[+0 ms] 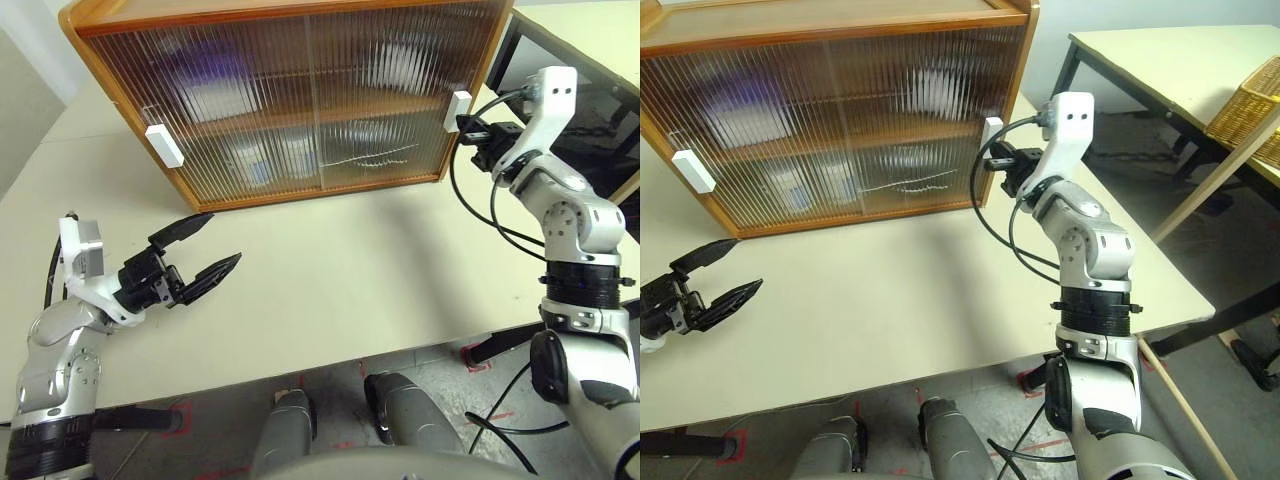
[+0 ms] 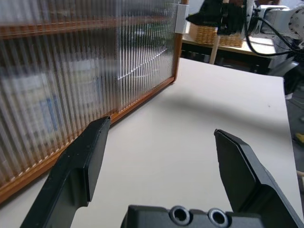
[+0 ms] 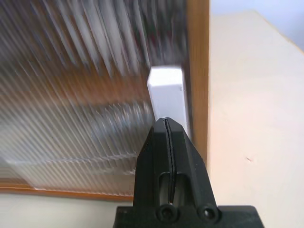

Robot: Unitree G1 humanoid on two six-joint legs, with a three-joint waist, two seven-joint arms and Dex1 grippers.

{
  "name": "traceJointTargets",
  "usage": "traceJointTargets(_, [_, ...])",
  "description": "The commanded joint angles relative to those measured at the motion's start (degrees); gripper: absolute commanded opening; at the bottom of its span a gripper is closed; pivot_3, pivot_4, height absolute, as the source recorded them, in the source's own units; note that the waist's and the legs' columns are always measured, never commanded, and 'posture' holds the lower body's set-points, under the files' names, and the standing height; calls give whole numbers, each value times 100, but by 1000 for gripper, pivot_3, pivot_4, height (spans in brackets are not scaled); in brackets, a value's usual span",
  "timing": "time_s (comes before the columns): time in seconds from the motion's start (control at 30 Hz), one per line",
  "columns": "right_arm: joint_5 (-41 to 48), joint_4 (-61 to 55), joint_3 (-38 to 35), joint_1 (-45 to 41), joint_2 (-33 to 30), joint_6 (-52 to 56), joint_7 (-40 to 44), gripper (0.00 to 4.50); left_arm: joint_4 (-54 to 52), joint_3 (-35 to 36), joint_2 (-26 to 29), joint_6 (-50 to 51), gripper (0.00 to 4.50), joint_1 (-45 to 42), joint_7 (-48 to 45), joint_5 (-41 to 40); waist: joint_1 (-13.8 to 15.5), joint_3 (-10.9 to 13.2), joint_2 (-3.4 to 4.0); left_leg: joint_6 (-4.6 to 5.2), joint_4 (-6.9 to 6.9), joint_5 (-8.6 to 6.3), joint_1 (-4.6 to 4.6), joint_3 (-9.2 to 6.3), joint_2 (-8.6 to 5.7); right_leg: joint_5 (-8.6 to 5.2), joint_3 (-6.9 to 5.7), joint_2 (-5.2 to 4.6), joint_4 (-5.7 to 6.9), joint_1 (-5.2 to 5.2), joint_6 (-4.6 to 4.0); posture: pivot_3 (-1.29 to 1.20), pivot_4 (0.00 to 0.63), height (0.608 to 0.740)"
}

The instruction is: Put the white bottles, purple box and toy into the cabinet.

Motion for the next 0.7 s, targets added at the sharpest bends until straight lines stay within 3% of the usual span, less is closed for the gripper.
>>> traceJointTargets(0.03, [982,-442,-241,256,-110,376,944,1012,-10,-42,7,22,4500,39,20,63,-46,0,0,0,-1,0,0,1,0,-4,-2,2,1,0,-1,-212,115,740])
traceJointTargets(0.2, [1220,-300,-195,903,-860,505,2023,2926,-79,-94,-56,-4,4500,53,157,90,-77,0,0,-1,6,1,2,-5,-8,-27,-4,1,-4,22,20,-204,121,740])
traceJointTargets(0.33, [998,482,-522,1499,-1243,-414,2806,4463,-42,-133,-143,-10,4500,32,306,129,-86,6,3,-8,26,-3,2,-4,-10,-33,1,-3,-12,38,28,-220,135,740])
traceJointTargets(0.47, [24,1177,-160,2202,-1731,-2074,3681,4463,63,-248,-179,40,4500,-126,334,166,-95,54,6,-14,43,-8,2,-6,-12,-36,3,-7,-13,48,33,-241,160,740])
traceJointTargets(0.7, [-216,1730,-121,2463,-1770,-2681,4068,4463,177,-350,-217,-50,4500,-302,339,217,-214,159,11,-32,40,-19,14,-3,-10,-37,2,-4,-14,53,30,-229,161,740])
